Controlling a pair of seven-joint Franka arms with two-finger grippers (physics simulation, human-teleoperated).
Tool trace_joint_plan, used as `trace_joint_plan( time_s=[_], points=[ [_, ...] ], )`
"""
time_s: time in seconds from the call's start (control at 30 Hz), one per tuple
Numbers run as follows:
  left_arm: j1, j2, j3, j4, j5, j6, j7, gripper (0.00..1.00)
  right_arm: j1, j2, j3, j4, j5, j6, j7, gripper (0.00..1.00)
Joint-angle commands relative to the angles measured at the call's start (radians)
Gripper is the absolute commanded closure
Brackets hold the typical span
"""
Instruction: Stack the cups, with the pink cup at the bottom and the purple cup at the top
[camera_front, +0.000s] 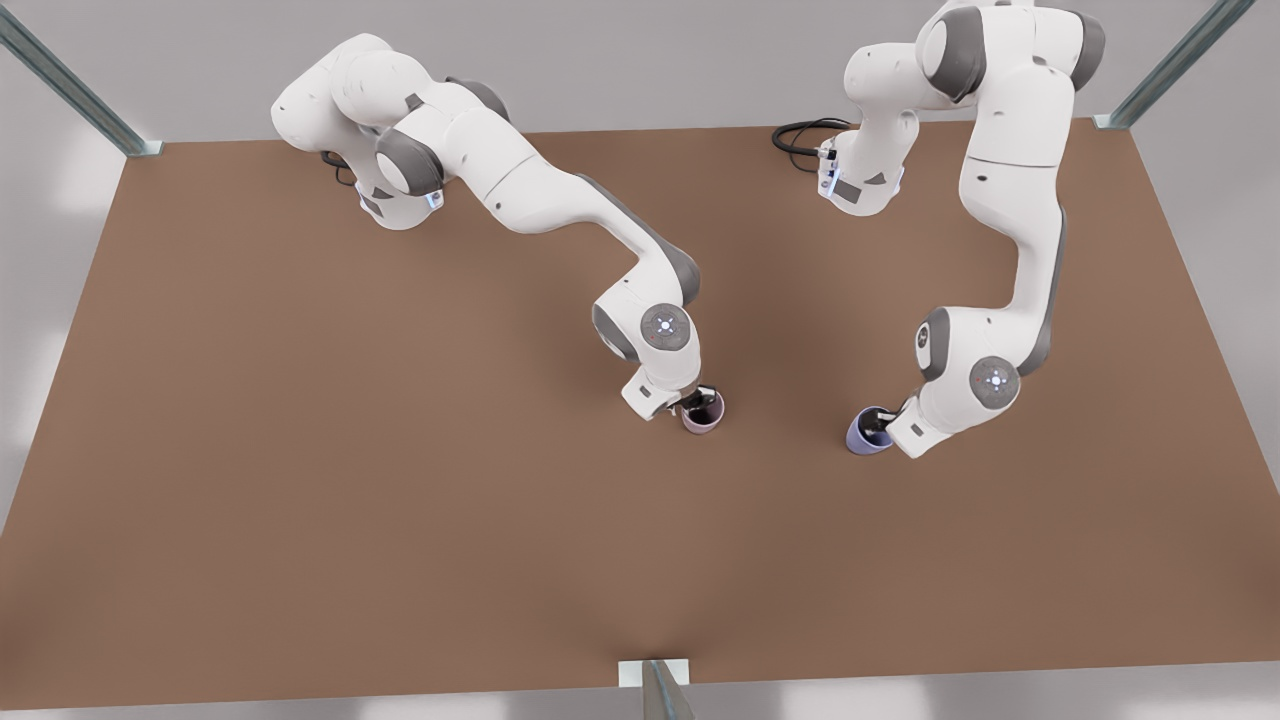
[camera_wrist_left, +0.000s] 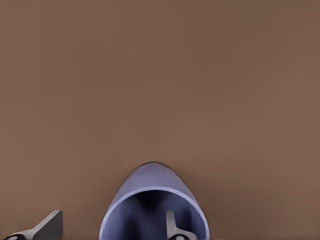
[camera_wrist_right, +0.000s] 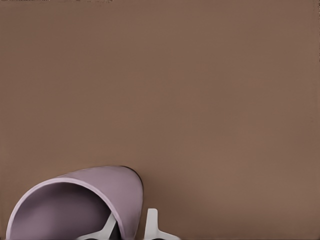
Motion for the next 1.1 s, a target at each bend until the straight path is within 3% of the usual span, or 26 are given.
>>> trace_joint_plan(
  time_s=[0.0, 0.07, 0.1, 0.17, 0.27, 0.3, 0.33, 0.37, 0.43, 0.47, 0.57, 0.6, 0.67, 0.83, 1.0, 1.07],
  points=[
    [0.001, -0.001, 0.0, -0.002, 0.002, 0.04, 0.021, 0.0, 0.0, -0.009, 0.004, 0.001, 0.001, 0.0, 0.158, 0.63],
    [0.002, 0.002, 0.0, -0.002, 0.002, 0.04, 0.021, 0.0, 0.0, -0.027, 0.005, 0.0, 0.004, -0.009, 0.161, 0.62],
    [0.002, 0.002, 0.0, -0.002, 0.0, 0.037, 0.019, 0.18, 0.0, -0.042, 0.007, -0.002, 0.005, -0.011, 0.161, 0.61],
    [0.002, 0.004, 0.0, -0.002, -0.003, 0.037, 0.019, 0.43, 0.0, -0.093, 0.001, -0.02, 0.048, -0.012, 0.16, 0.6],
    [0.002, 0.004, 0.0, -0.002, -0.003, 0.037, 0.019, 0.45, -0.06, -0.248, -0.002, -0.103, 0.041, -0.074, 0.07, 0.52],
    [0.002, 0.004, 0.0, -0.002, -0.003, 0.037, 0.019, 0.49, -0.098, -0.347, -0.01, -0.201, 0.041, -0.111, -0.015, 0.35],
    [0.002, 0.004, 0.0, -0.002, -0.003, 0.037, 0.019, 0.52, -0.142, -0.47, -0.03, -0.342, 0.042, -0.111, -0.157, 0.1],
    [0.002, 0.004, 0.0, -0.002, -0.003, 0.039, 0.019, 0.54, -0.211, -0.576, -0.03, -0.443, 0.041, -0.144, -0.28, 0.0],
    [0.002, 0.006, 0.0, -0.002, -0.003, 0.037, 0.019, 0.63, -0.389, -0.734, -0.035, -0.51, 0.025, -0.368, -0.406, 0.0],
    [0.002, 0.006, 0.0, -0.002, -0.003, 0.037, 0.019, 0.66, -0.526, -0.771, -0.032, -0.502, 0.015, -0.494, -0.617, 0.0],
    [0.002, 0.004, 0.0, -0.001, -0.003, 0.034, 0.019, 0.77, -0.655, -0.889, -0.027, -0.474, -0.238, -0.63, -0.852, 0.0],
    [0.001, 0.004, -0.001, -0.001, -0.003, 0.034, 0.016, 0.79, -0.683, -0.909, -0.018, -0.474, -0.222, -0.65, -0.853, 0.0],
    [-0.001, -0.005, -0.001, 0.001, -0.003, 0.028, 0.01, 0.79, -0.816, -0.884, 0.097, -0.456, -0.222, -0.638, -0.854, 0.0],
    [-0.015, -0.102, -0.03, 0.034, -0.08, -0.114, -0.024, 0.79, -0.83, -0.849, 0.096, -0.372, -0.263, -0.652, -0.895, 0.0],
    [-0.021, -0.131, -0.213, 0.14, -0.081, -0.254, -0.295, 0.79, -0.859, -0.834, 0.085, -0.33, -0.258, -0.655, -0.897, 0.0],
    [-0.102, -0.126, -0.218, 0.159, -0.081, -0.254, -0.403, 0.79, -0.86, -0.834, 0.083, -0.33, -0.258, -0.654, -0.897, 0.0]
  ],
)
